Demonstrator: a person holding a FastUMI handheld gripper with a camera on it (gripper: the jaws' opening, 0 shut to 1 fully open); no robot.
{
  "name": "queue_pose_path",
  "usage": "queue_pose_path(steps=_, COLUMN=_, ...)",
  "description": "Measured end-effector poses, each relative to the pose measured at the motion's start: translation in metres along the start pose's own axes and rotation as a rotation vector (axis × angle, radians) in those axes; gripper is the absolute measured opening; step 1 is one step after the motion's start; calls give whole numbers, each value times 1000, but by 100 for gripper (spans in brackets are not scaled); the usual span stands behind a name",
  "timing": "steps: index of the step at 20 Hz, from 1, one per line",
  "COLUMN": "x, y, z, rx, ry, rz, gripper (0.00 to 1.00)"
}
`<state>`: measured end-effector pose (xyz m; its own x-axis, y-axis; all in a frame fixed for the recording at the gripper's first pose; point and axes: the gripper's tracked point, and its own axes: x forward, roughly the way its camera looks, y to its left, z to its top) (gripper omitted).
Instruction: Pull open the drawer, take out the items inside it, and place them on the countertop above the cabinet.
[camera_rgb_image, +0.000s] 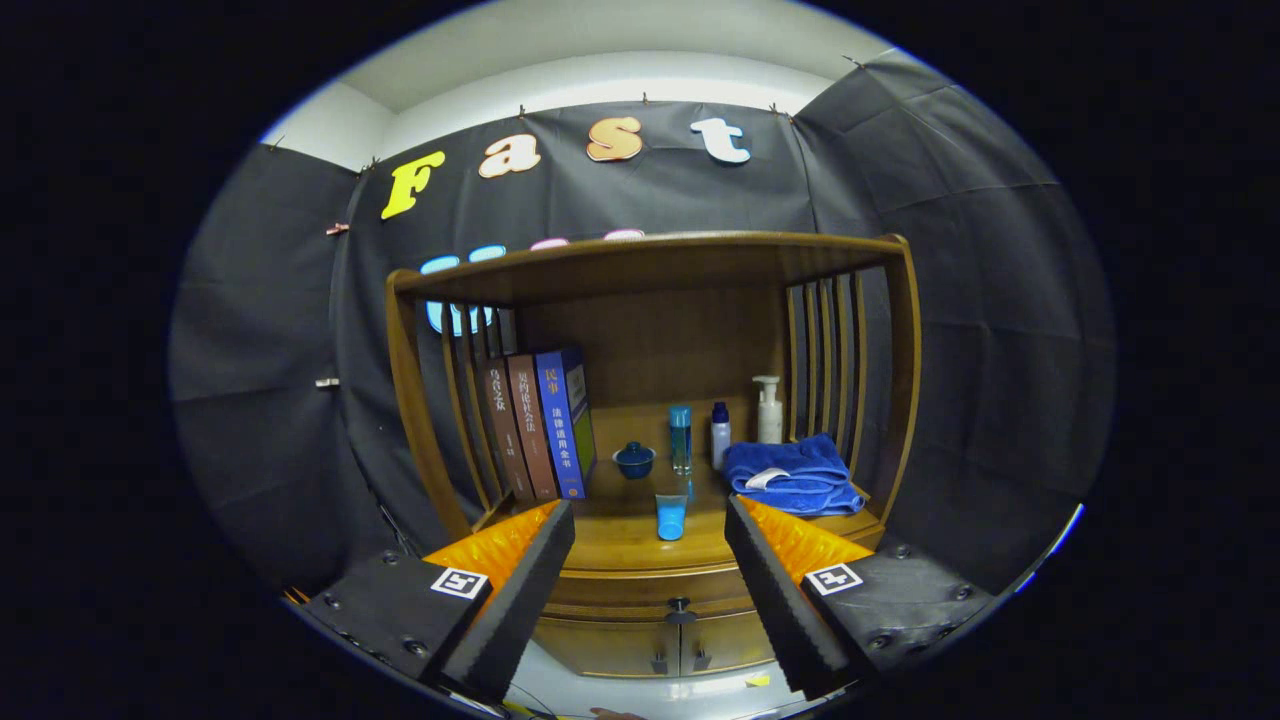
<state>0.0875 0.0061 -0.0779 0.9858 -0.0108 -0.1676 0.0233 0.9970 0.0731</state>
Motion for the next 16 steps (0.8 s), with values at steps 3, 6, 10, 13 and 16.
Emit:
queue_pose_path(steps=3, x=-14, y=0, z=18, rx=-22, ry=-2, rz=-3, gripper=99)
queue_pose_path(steps=6, x=-24, y=4, z=34, rx=-47, ry=-16, rz=-1, gripper=100)
queue_pose_path(steps=10, x=-33, y=10, z=45, rx=-56, ry=-41, rz=9, gripper=99)
queue_pose_path(steps=13, x=-35, y=12, z=49, rx=-57, ry=-54, rz=16, gripper=99)
queue_pose_path(steps=16, x=-36, y=11, z=50, rx=-61, ry=-57, rz=16, gripper=99)
